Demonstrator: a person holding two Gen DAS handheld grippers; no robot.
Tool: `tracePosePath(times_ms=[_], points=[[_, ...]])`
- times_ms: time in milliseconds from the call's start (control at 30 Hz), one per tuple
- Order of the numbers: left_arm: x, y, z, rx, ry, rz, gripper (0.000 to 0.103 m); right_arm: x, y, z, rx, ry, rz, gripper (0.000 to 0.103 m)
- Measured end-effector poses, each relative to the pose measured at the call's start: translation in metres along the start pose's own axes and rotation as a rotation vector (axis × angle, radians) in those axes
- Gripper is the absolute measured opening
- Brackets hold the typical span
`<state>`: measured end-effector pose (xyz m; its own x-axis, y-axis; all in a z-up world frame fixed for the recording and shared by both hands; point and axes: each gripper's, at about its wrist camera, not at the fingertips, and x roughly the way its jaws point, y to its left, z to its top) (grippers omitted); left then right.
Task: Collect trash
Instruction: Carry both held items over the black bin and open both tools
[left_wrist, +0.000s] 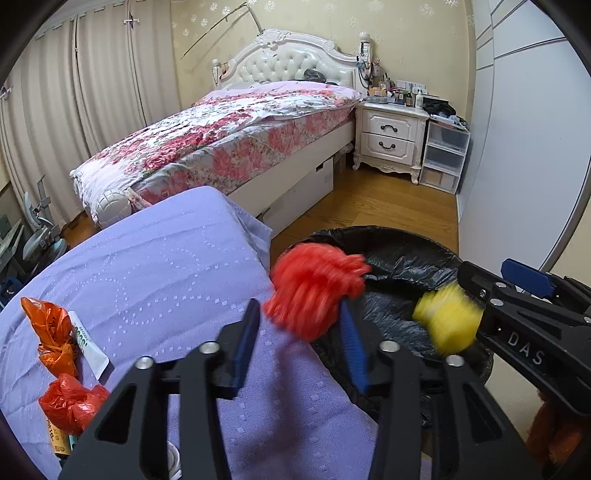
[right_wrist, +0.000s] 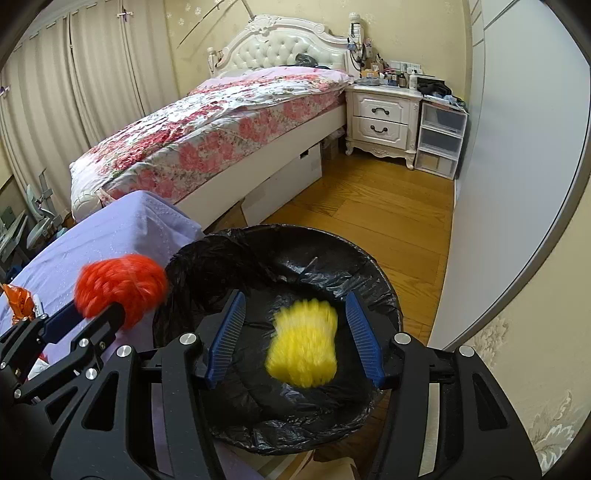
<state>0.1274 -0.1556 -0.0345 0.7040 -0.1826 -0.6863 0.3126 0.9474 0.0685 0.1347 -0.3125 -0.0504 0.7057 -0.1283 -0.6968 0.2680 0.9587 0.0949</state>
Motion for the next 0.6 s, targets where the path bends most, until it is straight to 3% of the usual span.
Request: tracePosePath(times_ms=[167, 600], points=[[-0.003, 0.004, 0.001, -0.025, -0.015, 0.002, 0.068, -0.002, -0.003, 0.001, 0.01, -0.006, -0.025, 0.056], [-0.04, 0.033, -0.008, -0.089, -0.054, 0.057, 0.073, -0.027, 0.008, -0.002, -0.011, -0.039, 0.007, 0.058]])
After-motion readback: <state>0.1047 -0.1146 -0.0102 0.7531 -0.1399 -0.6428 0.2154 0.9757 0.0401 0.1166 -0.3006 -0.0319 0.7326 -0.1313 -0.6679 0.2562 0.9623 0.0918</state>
